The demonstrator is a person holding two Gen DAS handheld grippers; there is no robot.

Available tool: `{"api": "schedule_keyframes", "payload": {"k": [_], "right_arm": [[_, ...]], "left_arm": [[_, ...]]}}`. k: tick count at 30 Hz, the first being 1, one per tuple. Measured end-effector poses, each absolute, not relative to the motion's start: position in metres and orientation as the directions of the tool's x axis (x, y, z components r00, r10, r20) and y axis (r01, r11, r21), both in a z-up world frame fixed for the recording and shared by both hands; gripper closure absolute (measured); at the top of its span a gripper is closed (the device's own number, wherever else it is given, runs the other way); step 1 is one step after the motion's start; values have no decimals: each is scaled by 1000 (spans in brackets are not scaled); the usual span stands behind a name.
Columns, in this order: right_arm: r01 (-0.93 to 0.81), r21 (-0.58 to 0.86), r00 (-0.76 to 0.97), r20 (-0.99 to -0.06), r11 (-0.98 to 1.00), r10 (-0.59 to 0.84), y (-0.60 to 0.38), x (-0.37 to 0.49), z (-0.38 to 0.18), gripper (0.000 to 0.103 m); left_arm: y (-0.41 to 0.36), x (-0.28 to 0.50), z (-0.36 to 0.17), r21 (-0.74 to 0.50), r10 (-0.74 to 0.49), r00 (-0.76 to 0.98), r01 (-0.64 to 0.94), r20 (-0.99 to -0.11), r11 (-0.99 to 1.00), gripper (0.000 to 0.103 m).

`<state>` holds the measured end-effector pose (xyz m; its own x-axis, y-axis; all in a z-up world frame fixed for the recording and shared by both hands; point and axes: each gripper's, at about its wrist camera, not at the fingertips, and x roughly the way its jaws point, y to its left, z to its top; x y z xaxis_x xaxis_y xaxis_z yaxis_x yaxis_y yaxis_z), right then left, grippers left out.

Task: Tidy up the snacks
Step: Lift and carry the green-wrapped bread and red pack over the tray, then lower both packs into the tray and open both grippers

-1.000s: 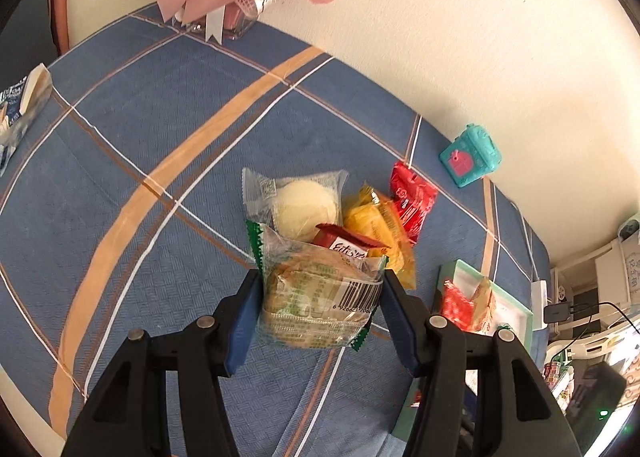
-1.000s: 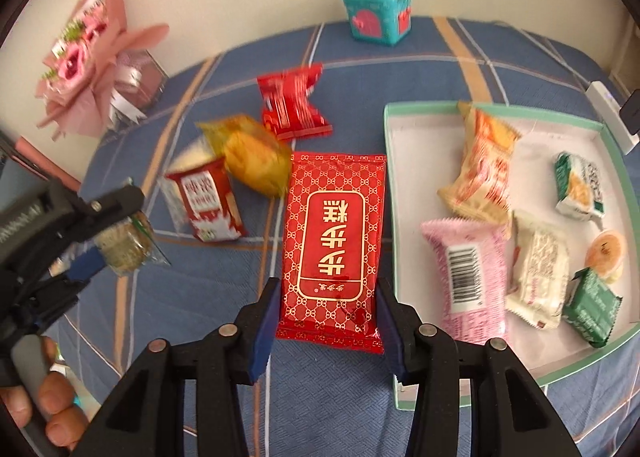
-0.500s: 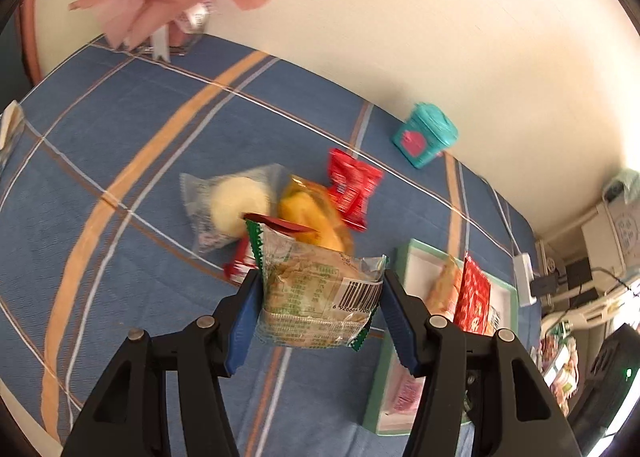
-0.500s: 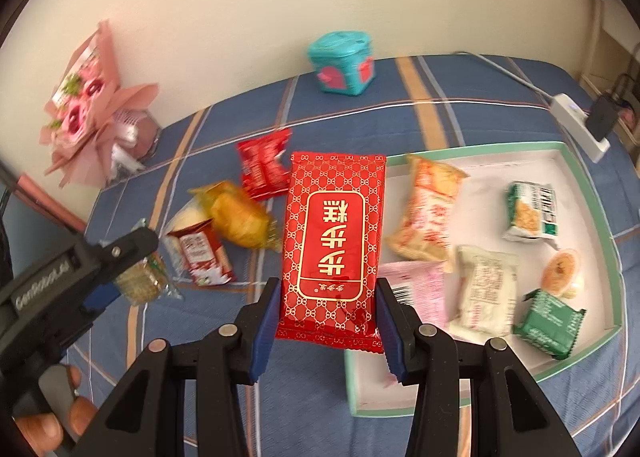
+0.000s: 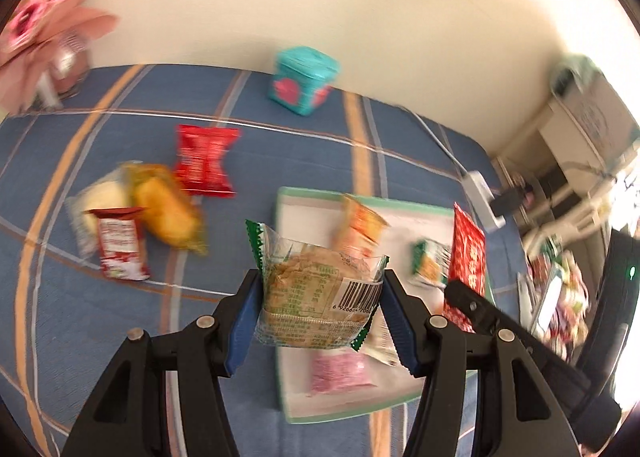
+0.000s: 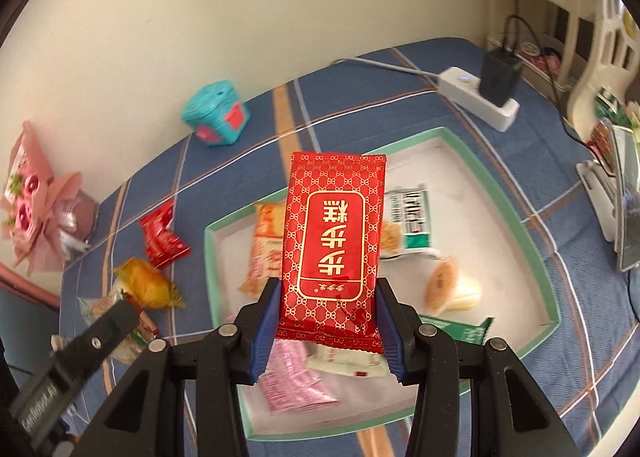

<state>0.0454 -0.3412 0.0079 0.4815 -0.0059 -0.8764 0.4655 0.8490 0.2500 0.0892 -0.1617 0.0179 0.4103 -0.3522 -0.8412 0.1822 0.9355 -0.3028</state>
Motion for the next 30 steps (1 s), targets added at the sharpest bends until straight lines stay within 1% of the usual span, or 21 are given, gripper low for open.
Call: {"api": "schedule_keyframes", "payload": {"k": [6,13,15,22,30], "right_arm": [[517,255,479,-878,817,-29,-373,38,5,54],[528,255,486,-873,810,-42,-390,41,-1,54],[527,248,478,-878,813,-42,-392,45,-8,54],[542,243,441,-897,804,-27,-399,52,-31,54],[539,236,436,-900,809,-27,-399,56,-34,54]], "left_arm": [[-200,93,1,-293,-369,365,247,-855,924,43],[-222,98,-13,-291,-383,354,285,-854,913,43],[-228,99,-20,-271,-370,354,298,-859,915,43],[-236,101,-37,-249,-355,342,316,-870,916,42],[-238,103,-41,-258,-364,335,322,-869,911,42]]}}
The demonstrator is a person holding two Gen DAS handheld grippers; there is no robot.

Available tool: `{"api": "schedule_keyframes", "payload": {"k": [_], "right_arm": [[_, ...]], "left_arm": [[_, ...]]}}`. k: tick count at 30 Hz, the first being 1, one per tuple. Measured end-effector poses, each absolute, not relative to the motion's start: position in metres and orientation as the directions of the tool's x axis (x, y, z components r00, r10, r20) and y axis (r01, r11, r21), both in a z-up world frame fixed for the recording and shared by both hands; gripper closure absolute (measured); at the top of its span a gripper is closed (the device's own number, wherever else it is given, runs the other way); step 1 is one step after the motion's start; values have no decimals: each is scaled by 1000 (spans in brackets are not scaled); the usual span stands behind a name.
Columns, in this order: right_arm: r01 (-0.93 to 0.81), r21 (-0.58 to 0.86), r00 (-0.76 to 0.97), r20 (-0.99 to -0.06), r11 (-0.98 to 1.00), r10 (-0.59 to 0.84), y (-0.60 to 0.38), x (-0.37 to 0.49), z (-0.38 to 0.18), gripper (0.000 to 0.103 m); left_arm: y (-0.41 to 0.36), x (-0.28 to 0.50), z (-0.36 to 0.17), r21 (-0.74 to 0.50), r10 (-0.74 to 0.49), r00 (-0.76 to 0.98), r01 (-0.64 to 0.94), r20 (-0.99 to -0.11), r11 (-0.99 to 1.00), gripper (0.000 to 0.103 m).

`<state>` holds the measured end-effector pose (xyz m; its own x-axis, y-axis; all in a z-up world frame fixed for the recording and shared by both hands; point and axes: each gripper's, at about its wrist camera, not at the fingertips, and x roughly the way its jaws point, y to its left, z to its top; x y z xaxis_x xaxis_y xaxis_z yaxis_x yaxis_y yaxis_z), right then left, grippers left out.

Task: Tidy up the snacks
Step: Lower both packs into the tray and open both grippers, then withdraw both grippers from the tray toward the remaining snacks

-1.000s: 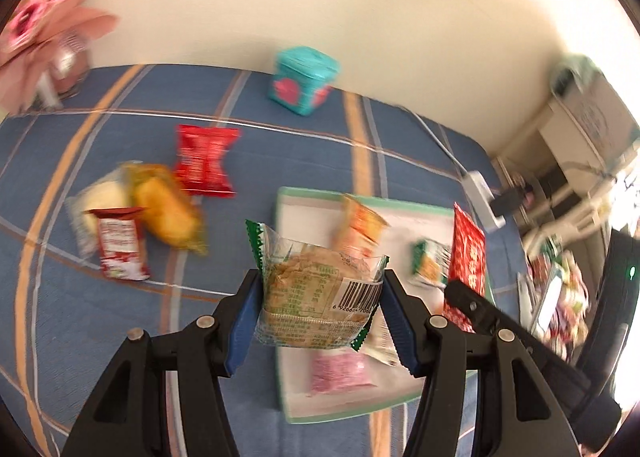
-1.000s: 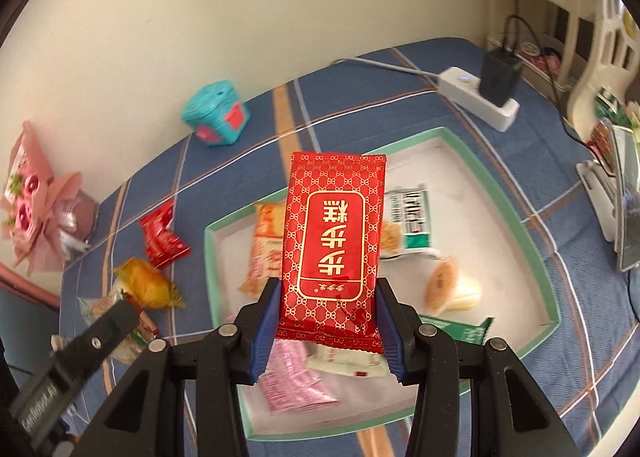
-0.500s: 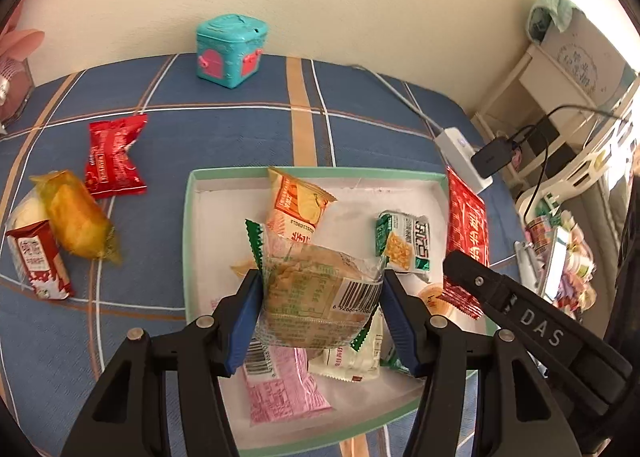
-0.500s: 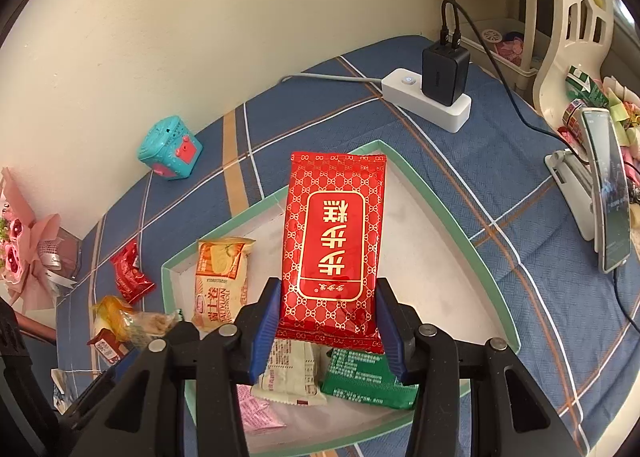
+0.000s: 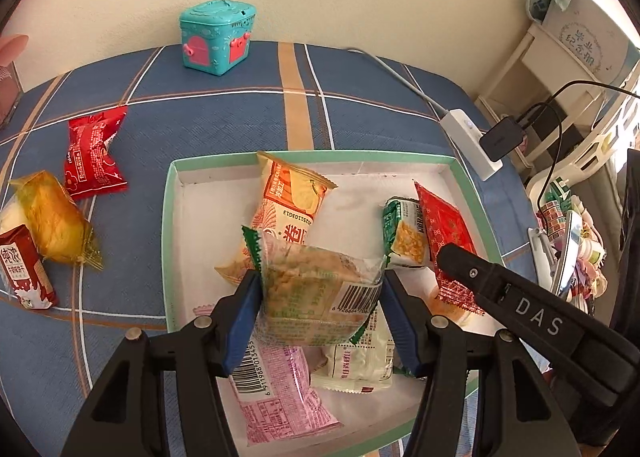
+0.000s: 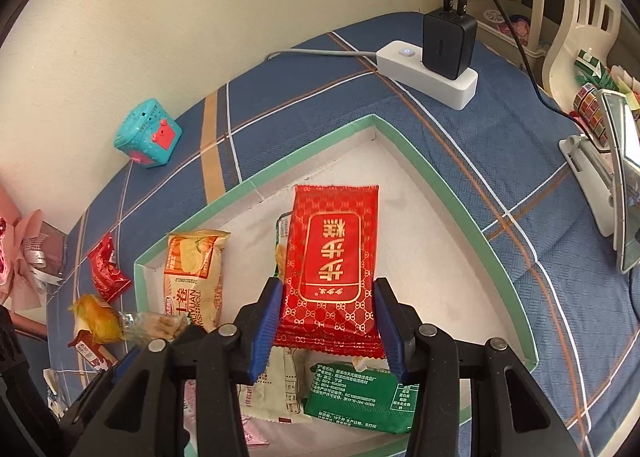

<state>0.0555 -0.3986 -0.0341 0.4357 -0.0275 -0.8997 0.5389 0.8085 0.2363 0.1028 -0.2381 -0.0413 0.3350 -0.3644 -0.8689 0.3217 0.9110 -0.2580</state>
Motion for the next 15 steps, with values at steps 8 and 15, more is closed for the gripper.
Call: {"api": "schedule_keyframes", "payload": {"k": [8,15], "right_arm": [[536,238,438,-899,810,-26,-397,55,-30,51],[534,230,442,-896,814,-38,-396,53,-20,49]], "left_arm": [[-235,105,-40,-276,-373,316,312,-873,909,38],[-231,105,-34,-301,-389,299,300,-871,905,37]]}}
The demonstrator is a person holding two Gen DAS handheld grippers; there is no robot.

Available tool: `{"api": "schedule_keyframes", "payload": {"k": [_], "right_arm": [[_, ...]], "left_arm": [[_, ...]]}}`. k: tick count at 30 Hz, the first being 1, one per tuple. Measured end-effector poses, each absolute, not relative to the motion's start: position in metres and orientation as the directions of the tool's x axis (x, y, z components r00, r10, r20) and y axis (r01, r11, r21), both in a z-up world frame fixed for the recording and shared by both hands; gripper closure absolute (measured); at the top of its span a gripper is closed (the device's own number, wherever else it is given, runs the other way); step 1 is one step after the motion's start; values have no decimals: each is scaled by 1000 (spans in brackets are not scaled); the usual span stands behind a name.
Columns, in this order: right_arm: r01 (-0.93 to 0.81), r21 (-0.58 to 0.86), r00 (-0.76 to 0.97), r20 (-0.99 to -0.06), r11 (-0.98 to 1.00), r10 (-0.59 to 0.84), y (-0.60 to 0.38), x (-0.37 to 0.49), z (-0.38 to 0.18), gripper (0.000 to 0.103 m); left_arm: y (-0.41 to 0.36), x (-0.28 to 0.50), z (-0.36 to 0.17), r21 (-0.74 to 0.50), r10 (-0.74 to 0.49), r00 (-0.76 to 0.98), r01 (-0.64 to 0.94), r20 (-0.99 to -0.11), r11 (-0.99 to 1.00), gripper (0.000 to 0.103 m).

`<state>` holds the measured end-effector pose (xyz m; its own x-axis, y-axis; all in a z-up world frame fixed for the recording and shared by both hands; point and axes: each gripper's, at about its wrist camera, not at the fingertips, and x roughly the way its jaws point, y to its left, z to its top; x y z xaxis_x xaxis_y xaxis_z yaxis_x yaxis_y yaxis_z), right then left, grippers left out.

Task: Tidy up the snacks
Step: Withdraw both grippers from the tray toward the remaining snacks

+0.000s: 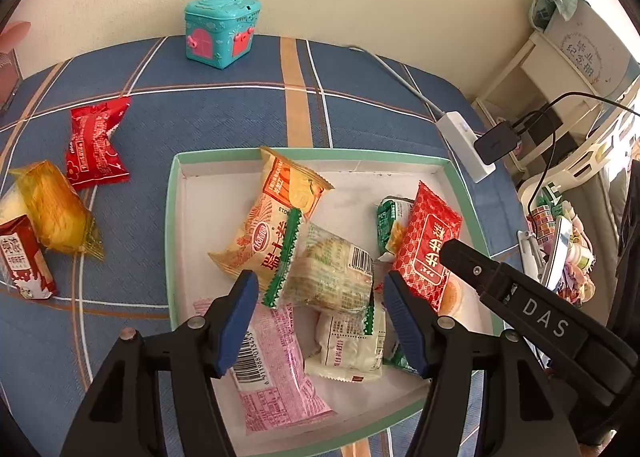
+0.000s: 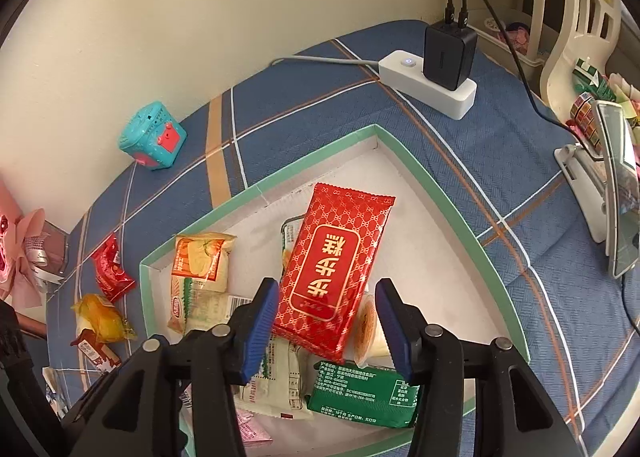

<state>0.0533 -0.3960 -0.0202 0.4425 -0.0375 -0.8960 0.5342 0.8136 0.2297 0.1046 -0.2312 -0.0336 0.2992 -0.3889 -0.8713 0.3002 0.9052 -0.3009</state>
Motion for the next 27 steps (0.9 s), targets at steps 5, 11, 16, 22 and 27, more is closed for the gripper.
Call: {"api": "schedule_keyframes", "payload": {"k": [5,11,16,22,27], "right_arm": [[528,215,449,-892,822,-55,-395,51,-9,49],[520,192,444,-893,832,-71,-389,47,0,49],[494,158,424,-902,855,-78,-373,48,-1,49],[425,127,418,-906,896,-69,-344,55,1,49],[387,110,421,-904,915,-70,-330,58,3,49]], "left_arm": [[-219,107,-22,-308,-382,309,261,-871,915,37],[-189,116,-18,-269,-308,317,161,-897,950,37],[-160,124,-19,-250,-268,327,98,-906,963,37],[-127,129,-18,-221,-222,344,42,-912,974,37],[-112,130,-15,-217,-211,352,22,-912,976,37]]}}
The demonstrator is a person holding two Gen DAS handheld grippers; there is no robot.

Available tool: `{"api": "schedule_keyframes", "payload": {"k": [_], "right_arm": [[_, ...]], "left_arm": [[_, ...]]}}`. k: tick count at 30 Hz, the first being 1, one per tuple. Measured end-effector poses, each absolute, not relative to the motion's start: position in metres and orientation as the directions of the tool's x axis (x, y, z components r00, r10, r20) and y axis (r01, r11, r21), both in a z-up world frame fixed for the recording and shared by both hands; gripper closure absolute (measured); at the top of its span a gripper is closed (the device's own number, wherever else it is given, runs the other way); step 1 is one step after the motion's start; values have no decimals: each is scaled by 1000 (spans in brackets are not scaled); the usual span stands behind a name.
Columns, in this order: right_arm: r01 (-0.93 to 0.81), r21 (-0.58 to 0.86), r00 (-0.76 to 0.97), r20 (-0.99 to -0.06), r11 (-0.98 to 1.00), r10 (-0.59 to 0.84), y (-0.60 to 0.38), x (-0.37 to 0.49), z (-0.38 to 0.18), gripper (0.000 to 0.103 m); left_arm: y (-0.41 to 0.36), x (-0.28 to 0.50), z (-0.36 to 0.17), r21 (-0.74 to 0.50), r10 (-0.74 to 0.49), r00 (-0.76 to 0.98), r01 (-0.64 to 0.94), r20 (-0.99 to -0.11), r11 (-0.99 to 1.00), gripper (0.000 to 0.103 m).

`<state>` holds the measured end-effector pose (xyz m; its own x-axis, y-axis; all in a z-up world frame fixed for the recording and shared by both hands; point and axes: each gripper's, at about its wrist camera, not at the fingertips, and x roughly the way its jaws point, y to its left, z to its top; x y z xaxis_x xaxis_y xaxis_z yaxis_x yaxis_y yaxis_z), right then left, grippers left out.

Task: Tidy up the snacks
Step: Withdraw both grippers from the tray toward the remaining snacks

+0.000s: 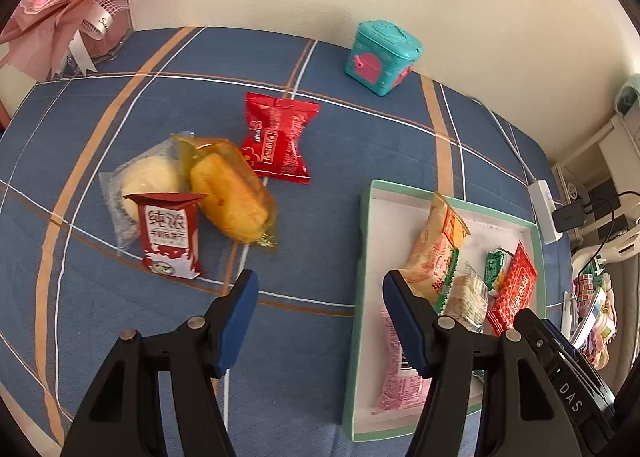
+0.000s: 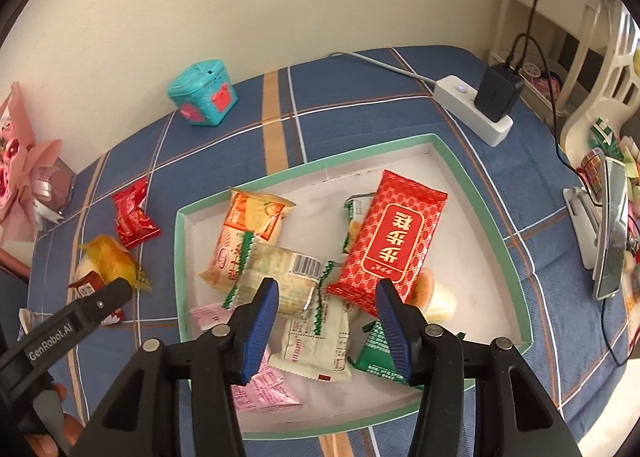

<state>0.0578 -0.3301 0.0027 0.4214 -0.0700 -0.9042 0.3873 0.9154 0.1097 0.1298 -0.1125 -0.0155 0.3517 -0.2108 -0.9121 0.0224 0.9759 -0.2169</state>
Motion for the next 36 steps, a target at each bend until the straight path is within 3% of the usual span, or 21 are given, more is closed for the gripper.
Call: {"api": "schedule_keyframes", "payload": {"k": [4,11,14,20,28,36], "right_arm": [[380,102,417,-906,919,-71,-326,59,2,47],[374,103,411,-909,922,-65,-325,62,-1,24],[366,98,417,-906,925,-69,-324,62,-2,13],[355,94,430,-900,930,-73,-321,63,-1,4],[338,101,454,-888,936,-69,-320,62,0,0],[304,117,491,-870,945,-50,-316,62,2,0]], "left_arm": [[-111,128,-15,-207,-205,354,31,-913,978,37],[-109,128,-16,-195,-189,357,21,-915,981,32],[-105,128,-15,-177,-169,372,12,-913,984,16],[-101,127,-11,-128,-120,420,9,-900,992,10],[-92,128,-6,-105,-89,477,-8,-875,994,3],[-78,132,9,-40,-7,570,-45,-821,998,3]]}}
